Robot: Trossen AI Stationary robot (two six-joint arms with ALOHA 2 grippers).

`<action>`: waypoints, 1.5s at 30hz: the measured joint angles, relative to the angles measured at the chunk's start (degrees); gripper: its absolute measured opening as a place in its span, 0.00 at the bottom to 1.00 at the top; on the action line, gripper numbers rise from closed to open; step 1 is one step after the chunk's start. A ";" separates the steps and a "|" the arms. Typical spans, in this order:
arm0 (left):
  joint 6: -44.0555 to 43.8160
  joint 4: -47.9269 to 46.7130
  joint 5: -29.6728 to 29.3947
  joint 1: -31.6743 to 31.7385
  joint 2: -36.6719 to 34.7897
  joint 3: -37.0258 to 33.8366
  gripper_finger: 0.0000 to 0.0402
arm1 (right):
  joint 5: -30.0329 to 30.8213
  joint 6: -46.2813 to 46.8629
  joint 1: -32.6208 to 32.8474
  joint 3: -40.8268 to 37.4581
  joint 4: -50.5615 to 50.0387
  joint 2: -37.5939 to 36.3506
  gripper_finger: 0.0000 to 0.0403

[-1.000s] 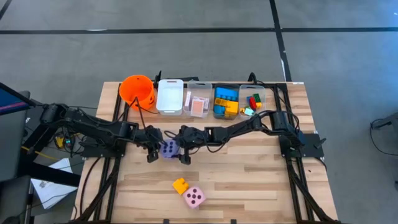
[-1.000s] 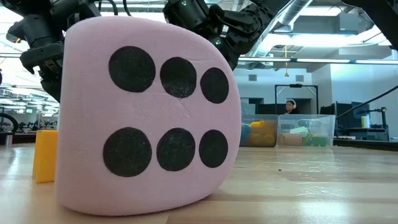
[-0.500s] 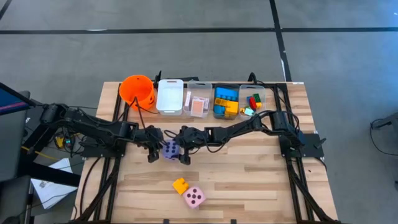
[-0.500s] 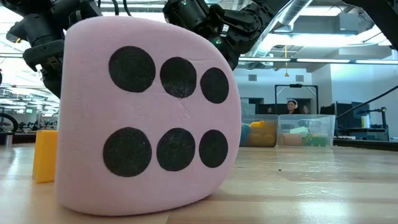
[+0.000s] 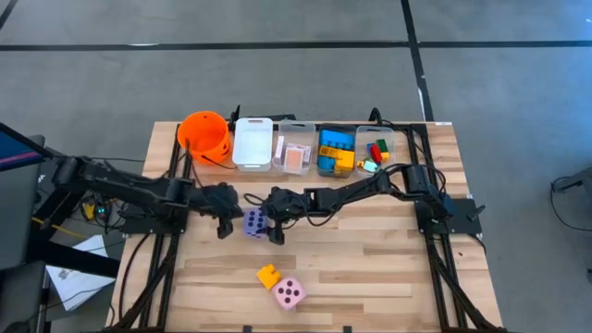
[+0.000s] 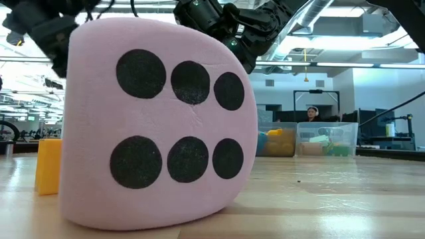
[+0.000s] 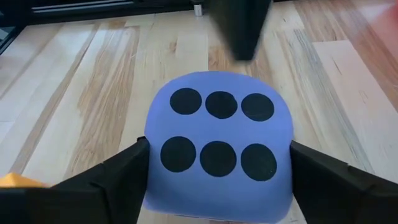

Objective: Pick & Place Toys
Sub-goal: Put the purple die into the white bin

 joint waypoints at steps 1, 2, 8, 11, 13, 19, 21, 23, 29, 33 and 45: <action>0.01 0.14 -1.43 0.00 -1.70 0.02 0.00 | 0.00 -0.02 0.00 0.00 -0.01 0.00 0.80; 0.01 0.01 -2.94 0.00 -3.45 0.03 0.00 | 0.01 -0.02 0.00 0.00 -0.07 0.00 0.80; 0.04 1.55 -10.88 0.00 -14.83 0.03 0.00 | 0.41 0.03 -0.32 -0.07 -0.08 -0.32 0.81; 2.66 2.89 -12.90 0.02 -19.93 0.03 0.00 | 2.14 1.15 -0.80 -0.11 -0.83 -0.92 0.80; 4.49 3.33 -13.13 0.02 -22.55 0.03 0.00 | 3.64 1.70 -1.14 -0.12 -2.35 -1.87 0.80; 5.90 2.58 -13.10 0.02 -26.86 0.03 0.00 | 13.18 4.12 -2.57 1.92 -8.67 -6.25 0.80; 5.95 2.14 -13.11 0.02 -26.84 0.03 0.00 | 15.85 4.07 -3.29 2.53 -9.42 -8.47 0.80; 5.91 1.26 -13.08 0.02 -26.68 0.03 0.00 | 17.76 3.89 -4.29 2.67 -10.13 -10.78 0.80; 5.86 0.00 -13.04 0.02 -25.48 0.03 0.00 | 21.95 4.07 -8.89 2.67 -18.75 -18.38 0.81; 5.84 -0.17 -13.02 0.02 -25.22 0.03 0.00 | 24.61 4.89 -12.31 2.66 -25.78 -21.36 0.81; 5.81 -0.13 -12.99 0.02 -25.24 0.03 0.00 | 8.57 2.73 -18.23 2.81 -8.20 -14.48 0.81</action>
